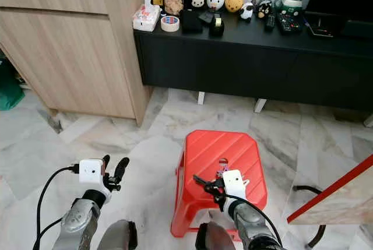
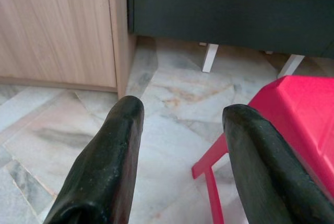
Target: Hang keys on a hook
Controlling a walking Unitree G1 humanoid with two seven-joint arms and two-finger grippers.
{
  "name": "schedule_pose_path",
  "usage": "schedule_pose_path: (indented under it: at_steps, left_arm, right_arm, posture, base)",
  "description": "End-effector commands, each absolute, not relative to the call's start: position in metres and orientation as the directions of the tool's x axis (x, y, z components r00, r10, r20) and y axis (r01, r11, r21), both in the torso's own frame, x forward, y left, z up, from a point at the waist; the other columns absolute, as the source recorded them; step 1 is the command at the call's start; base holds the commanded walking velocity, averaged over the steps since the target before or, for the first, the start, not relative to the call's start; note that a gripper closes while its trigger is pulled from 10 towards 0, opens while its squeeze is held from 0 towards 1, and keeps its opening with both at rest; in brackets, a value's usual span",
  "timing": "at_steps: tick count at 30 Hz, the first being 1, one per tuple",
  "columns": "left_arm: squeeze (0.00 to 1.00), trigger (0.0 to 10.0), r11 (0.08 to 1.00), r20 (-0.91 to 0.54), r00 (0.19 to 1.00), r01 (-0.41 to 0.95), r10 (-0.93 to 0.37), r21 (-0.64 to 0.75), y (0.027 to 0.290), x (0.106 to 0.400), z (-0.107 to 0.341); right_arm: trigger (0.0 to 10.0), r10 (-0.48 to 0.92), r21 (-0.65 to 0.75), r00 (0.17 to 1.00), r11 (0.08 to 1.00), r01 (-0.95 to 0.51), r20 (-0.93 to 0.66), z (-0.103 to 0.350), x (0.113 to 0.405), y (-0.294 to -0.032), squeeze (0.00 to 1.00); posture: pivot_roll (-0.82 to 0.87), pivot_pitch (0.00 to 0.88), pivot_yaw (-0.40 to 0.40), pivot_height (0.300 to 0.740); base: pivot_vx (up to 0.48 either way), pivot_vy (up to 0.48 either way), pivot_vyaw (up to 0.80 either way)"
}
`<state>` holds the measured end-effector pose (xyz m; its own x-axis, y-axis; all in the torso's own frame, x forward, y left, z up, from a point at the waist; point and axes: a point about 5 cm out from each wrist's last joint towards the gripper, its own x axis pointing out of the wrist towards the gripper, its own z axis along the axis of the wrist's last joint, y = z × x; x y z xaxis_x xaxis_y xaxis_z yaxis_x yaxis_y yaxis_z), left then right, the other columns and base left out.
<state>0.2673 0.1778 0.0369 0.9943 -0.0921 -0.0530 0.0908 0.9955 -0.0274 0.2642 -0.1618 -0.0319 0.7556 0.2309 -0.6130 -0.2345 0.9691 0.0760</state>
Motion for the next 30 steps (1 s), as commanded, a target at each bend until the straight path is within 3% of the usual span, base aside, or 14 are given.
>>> schedule_pose_path:
  at_steps: [1, 7, 15, 30]
  left_arm:
    - [0.0, 10.0, 0.995, -0.062, 0.994, 0.091, -0.093, -0.027, 0.177, 0.265, 0.036]
    - [0.0, 10.0, 0.996, -0.067, 0.994, 0.089, -0.091, -0.03, 0.176, 0.264, 0.035]
    - [0.0, 10.0, 0.996, -0.071, 0.994, 0.084, -0.086, -0.031, 0.175, 0.261, 0.035]
    - [0.0, 10.0, 0.997, -0.083, 0.994, 0.064, -0.067, -0.033, 0.178, 0.255, 0.032]
  right_arm:
    - [10.0, 0.24, 0.098, 0.759, 0.969, -0.228, -0.605, -0.032, 0.263, -0.161, 0.0]
    - [10.0, 0.284, 0.047, 0.721, 0.943, -0.331, -0.632, -0.034, 0.263, -0.143, 0.0]
    - [10.0, 0.295, 0.036, 0.707, 0.933, -0.357, -0.643, -0.036, 0.261, -0.141, 0.0]
    - [10.0, 0.223, 0.006, 0.781, 0.963, -0.271, -0.583, -0.025, 0.274, -0.144, 0.0]
  posture:
    - [0.1, 0.149, -0.102, 0.633]
    - [0.1, 0.156, -0.104, 0.633]
    - [0.11, 0.173, -0.114, 0.633]
    - [0.1, 0.177, -0.123, 0.633]
  base:
    - [0.0, 0.0, 0.0]
    - [0.0, 0.0, 0.0]
    - [0.0, 0.0, 0.0]
    - [0.0, 0.0, 0.0]
